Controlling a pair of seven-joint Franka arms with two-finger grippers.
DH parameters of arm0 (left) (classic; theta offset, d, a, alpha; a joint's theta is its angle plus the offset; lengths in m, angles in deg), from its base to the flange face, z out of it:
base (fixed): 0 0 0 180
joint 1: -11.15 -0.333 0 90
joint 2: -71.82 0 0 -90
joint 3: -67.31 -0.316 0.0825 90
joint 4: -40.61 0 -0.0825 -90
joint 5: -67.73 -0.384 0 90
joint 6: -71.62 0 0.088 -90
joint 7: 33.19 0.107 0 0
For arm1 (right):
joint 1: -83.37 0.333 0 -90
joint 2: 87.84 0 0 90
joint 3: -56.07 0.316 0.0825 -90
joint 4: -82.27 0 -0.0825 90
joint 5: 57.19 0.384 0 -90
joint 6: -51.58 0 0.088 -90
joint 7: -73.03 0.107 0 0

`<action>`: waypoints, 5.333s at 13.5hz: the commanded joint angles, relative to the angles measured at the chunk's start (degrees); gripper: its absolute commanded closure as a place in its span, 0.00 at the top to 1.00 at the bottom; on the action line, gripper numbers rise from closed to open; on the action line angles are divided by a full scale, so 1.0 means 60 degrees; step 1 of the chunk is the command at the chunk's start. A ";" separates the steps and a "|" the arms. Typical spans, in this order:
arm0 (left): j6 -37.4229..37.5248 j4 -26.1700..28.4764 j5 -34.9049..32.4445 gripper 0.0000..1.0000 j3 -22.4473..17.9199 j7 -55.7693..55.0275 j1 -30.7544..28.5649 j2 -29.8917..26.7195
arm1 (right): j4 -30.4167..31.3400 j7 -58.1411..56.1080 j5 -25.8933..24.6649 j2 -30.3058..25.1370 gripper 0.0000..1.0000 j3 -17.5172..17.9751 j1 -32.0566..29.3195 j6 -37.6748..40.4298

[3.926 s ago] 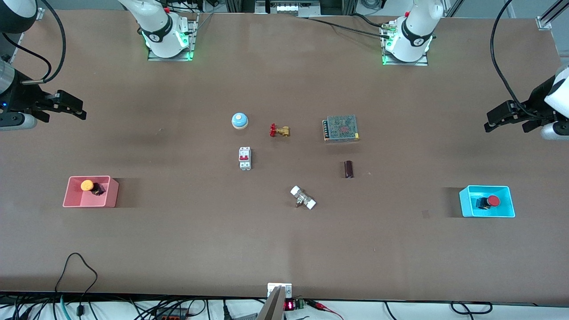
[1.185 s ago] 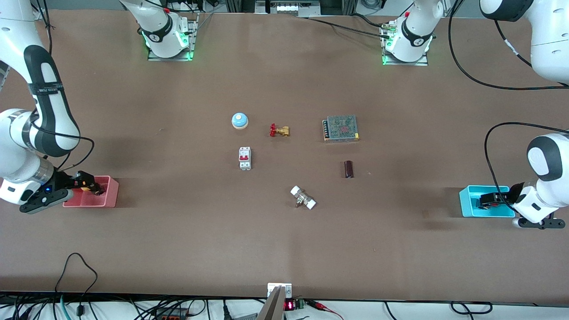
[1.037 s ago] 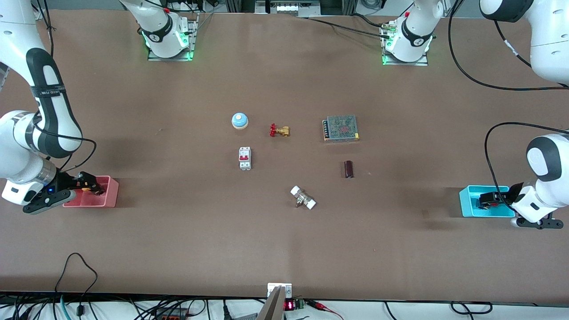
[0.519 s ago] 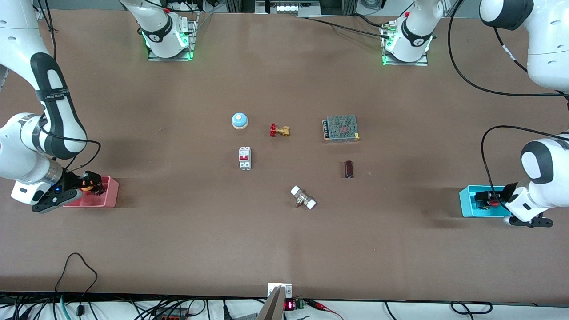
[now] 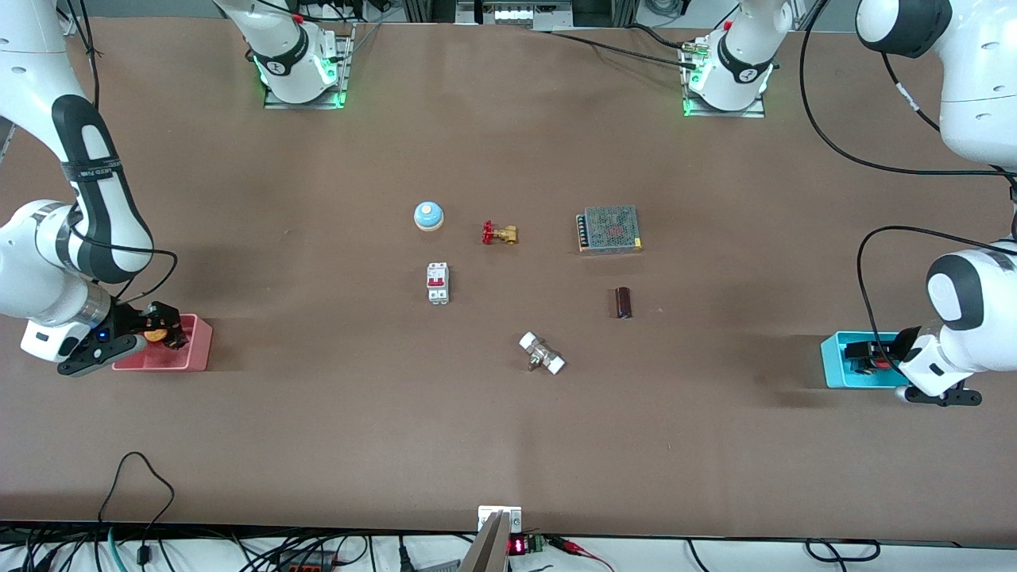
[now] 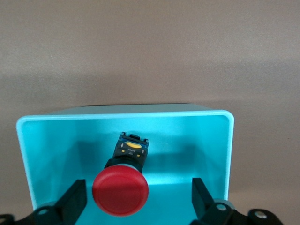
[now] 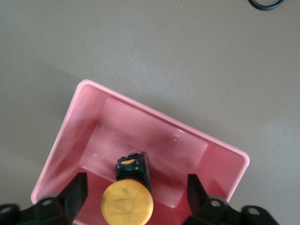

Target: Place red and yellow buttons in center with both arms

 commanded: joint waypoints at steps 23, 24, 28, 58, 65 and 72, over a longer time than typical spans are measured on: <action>0.1633 0.1567 -0.0082 0.36 0.0057 -0.0528 0.1100 -0.3514 | -0.0862 0.1331 -0.0775 -0.2277 0.24 0.0511 0.0564 0.3384; 0.2103 0.1612 -0.0082 0.36 0.0086 -0.0897 0.1335 -0.3648 | -0.0862 0.2297 -0.0789 -0.2468 0.24 0.0658 0.0827 0.3838; 0.3176 0.2226 0.0006 0.36 0.0291 -0.2437 0.2564 -0.3854 | -0.0542 0.5772 -0.0892 -0.2588 0.24 0.1537 0.1779 0.4328; -0.0779 0.4352 0.0987 1.00 0.0614 -0.6350 0.3271 -0.3016 | 0.1731 0.9925 -0.1991 -0.1674 1.00 0.1553 0.3833 -0.0365; -0.0734 0.3577 0.0855 1.00 0.0512 -0.5108 0.3009 -0.5127 | -0.1501 0.7131 -0.0145 -0.4710 1.00 0.0034 0.3452 0.7232; 0.1106 0.1968 0.0826 1.00 0.0468 -0.3523 0.2143 -0.5495 | -0.2224 0.6687 -0.0116 -0.4975 1.00 -0.0703 0.3115 0.8428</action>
